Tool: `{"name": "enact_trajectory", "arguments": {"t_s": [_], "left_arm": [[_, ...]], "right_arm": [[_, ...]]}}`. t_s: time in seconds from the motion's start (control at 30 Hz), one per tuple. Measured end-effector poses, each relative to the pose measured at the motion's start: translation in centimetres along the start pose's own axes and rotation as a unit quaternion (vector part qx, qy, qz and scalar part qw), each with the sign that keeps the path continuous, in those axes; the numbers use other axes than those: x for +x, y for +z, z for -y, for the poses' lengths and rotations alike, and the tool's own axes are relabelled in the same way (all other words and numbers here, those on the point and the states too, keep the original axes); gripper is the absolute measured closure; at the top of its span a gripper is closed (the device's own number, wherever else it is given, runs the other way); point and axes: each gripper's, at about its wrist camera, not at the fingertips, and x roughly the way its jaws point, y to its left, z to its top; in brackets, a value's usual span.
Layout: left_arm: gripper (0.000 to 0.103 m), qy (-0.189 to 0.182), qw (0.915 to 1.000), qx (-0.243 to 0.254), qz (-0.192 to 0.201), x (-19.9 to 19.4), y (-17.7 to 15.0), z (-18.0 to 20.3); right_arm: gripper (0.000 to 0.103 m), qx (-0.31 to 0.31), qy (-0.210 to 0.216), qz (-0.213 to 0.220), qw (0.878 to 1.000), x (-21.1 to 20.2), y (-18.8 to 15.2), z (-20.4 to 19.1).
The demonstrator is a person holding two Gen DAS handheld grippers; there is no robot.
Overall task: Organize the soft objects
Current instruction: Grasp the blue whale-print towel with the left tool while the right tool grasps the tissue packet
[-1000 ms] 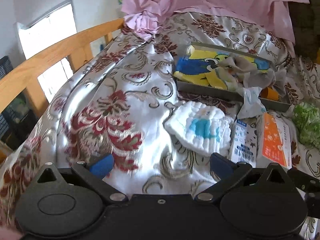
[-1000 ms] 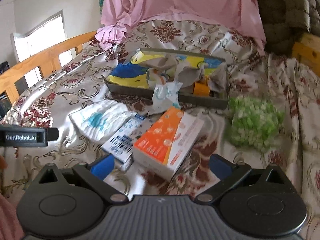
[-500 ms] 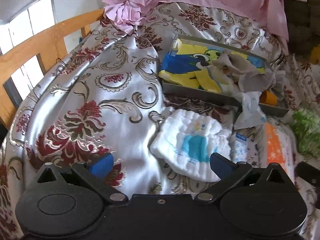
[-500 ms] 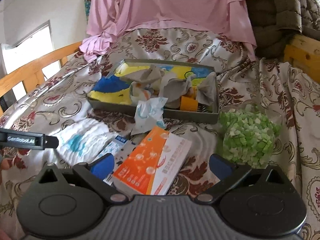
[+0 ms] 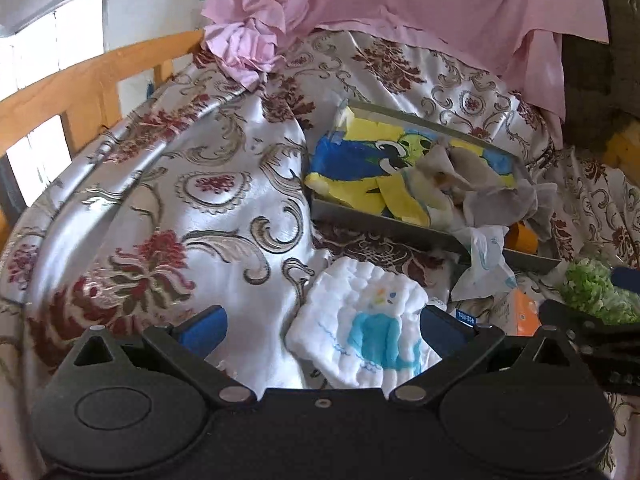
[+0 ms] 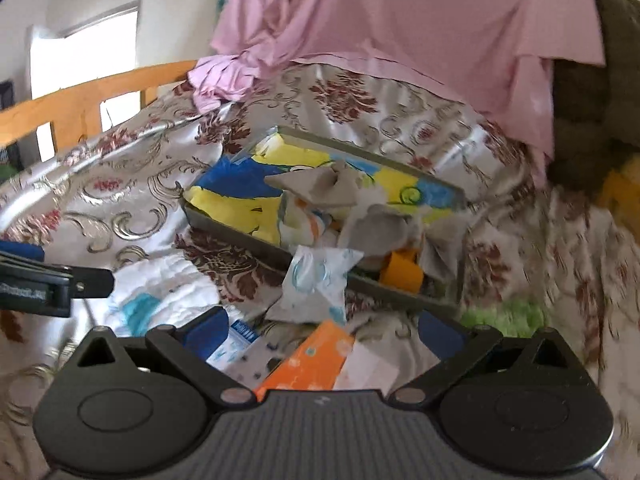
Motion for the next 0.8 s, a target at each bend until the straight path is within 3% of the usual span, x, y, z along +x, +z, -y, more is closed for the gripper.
{"name": "enact_trajectory", "arguments": {"t_s": [0.23, 0.33, 0.5, 0.67, 0.8], "left_arm": [[0.001, -0.053, 0.9975, 0.047, 0.002, 3.0, 0.9, 0.2], [0.001, -0.087, 0.9916, 0.096, 0.010, 4.4, 0.8, 0.9], [0.001, -0.111, 0.9818, 0.153, -0.017, 6.7, -0.3, 1.7], [0.004, -0.119, 0.9807, 0.150, -0.039, 7.8, -0.8, 1.2], [0.017, -0.129, 0.9780, 0.151, -0.064, 8.6, -1.1, 0.8]], "right_arm": [[0.000, 0.062, 0.042, -0.003, 0.997, 4.4, -0.7, 3.0], [0.000, 0.068, 0.052, -0.004, 0.996, 5.7, -0.5, 3.4], [0.000, 0.073, 0.072, -0.029, 0.994, 8.0, 0.2, 3.5], [0.000, 0.067, 0.070, -0.047, 0.994, 9.7, 0.5, 3.3], [0.000, 0.079, 0.075, -0.061, 0.992, 10.7, 0.7, 3.4]]}}
